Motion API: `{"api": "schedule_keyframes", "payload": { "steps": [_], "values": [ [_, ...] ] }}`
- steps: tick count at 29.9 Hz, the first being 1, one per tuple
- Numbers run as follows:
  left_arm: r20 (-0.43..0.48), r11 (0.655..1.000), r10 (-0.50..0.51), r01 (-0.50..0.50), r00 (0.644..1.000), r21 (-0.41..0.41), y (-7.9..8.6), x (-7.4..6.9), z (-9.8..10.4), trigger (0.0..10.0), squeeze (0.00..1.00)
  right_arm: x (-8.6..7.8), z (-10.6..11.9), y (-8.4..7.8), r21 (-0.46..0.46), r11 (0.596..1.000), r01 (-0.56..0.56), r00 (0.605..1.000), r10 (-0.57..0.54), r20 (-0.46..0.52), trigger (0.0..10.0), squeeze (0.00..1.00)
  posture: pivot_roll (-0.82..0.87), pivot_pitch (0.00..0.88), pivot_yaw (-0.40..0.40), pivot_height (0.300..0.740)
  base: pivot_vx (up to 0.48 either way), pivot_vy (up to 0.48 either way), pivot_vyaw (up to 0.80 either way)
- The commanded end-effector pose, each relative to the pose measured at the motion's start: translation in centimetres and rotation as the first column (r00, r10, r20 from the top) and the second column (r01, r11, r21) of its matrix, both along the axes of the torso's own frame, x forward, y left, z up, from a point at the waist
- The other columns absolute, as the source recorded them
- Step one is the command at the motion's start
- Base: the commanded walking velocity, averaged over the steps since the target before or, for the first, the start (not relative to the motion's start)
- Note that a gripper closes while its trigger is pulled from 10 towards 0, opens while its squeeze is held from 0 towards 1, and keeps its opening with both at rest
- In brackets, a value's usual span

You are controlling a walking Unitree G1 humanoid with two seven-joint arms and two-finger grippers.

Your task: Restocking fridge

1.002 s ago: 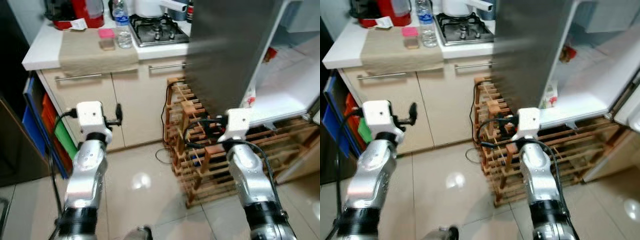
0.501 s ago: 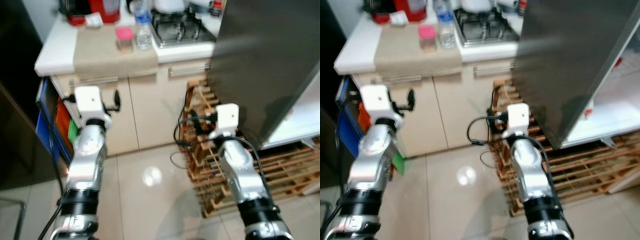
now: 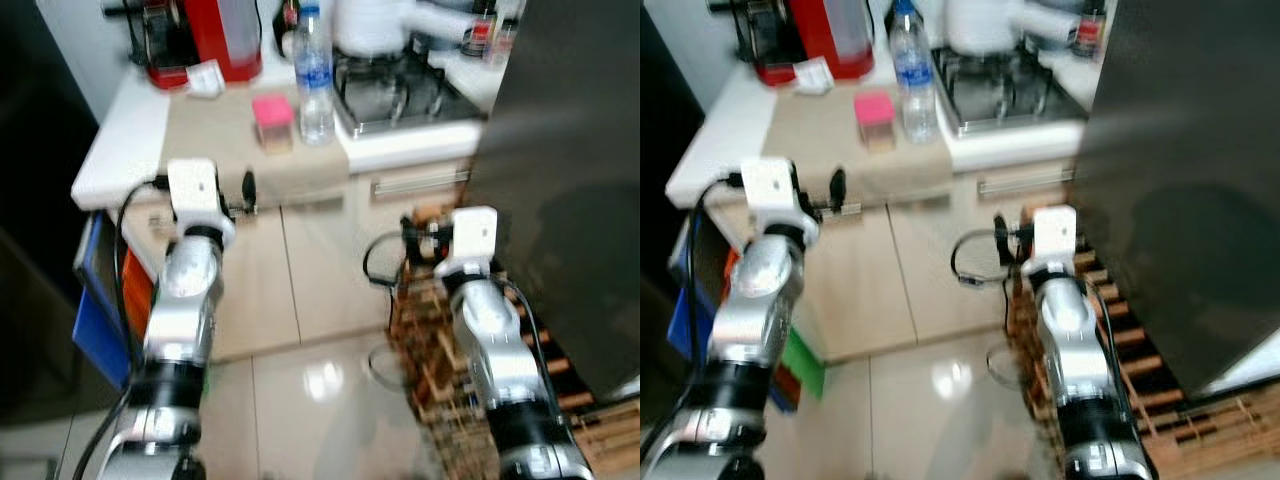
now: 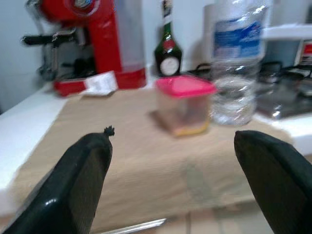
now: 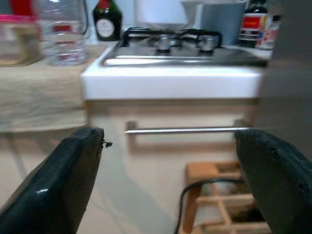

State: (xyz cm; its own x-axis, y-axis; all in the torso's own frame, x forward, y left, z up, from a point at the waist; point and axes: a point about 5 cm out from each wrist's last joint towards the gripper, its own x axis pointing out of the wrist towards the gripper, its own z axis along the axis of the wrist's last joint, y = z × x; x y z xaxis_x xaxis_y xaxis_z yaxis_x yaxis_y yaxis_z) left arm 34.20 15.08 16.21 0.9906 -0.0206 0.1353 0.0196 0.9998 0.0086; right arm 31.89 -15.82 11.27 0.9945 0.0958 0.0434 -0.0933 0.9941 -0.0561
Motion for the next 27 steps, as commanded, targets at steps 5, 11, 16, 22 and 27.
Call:
{"api": "schedule_keyframes", "payload": {
  "steps": [5, 11, 16, 22, 27],
  "values": [
    [0.013, 1.000, -0.026, 0.026, 1.000, 0.005, -0.4, 0.1, 0.3, 10.0, 0.00, -0.1, 0.4, -0.2, -0.011, 1.000, 0.013, 1.000, -0.013, 0.026, 10.0, 0.00, -0.09, 0.000, 0.071, 0.740, 0.472, 0.000, 0.25],
    [0.052, 0.998, -0.057, 0.057, 0.997, 0.008, -0.7, 0.2, 0.9, 10.0, 0.00, 0.2, 2.2, -0.9, -0.049, 0.996, 0.070, 0.991, -0.064, 0.116, 10.0, 0.00, -0.09, 0.000, 0.073, 0.740, 0.472, 0.000, 0.00],
    [0.096, 0.996, -0.086, 0.083, 0.992, 0.026, -1.1, 0.1, 1.8, 10.0, 0.00, 2.1, 8.6, -0.8, -0.032, 0.997, 0.077, 0.948, -0.063, 0.313, 10.0, 0.00, -0.09, 0.000, 0.082, 0.740, 0.472, 0.000, 0.00],
    [0.128, 0.999, -0.010, 0.005, 0.992, 0.041, -0.4, 0.1, 2.2, 10.0, 0.00, 3.4, 16.3, 1.7, -0.034, 0.998, -0.051, 0.863, 0.061, 0.501, 10.0, 0.00, -0.07, 0.000, 0.077, 0.740, 0.472, 0.000, 0.00],
    [0.135, 0.999, 0.030, -0.033, 0.990, 0.019, 0.2, 0.0, 2.3, 10.0, 0.00, 3.4, 21.4, 4.5, -0.024, 0.977, -0.214, 0.796, 0.188, 0.576, 10.0, 0.00, -0.05, 0.000, 0.062, 0.740, 0.000, 0.000, 0.00]
  ]
}}
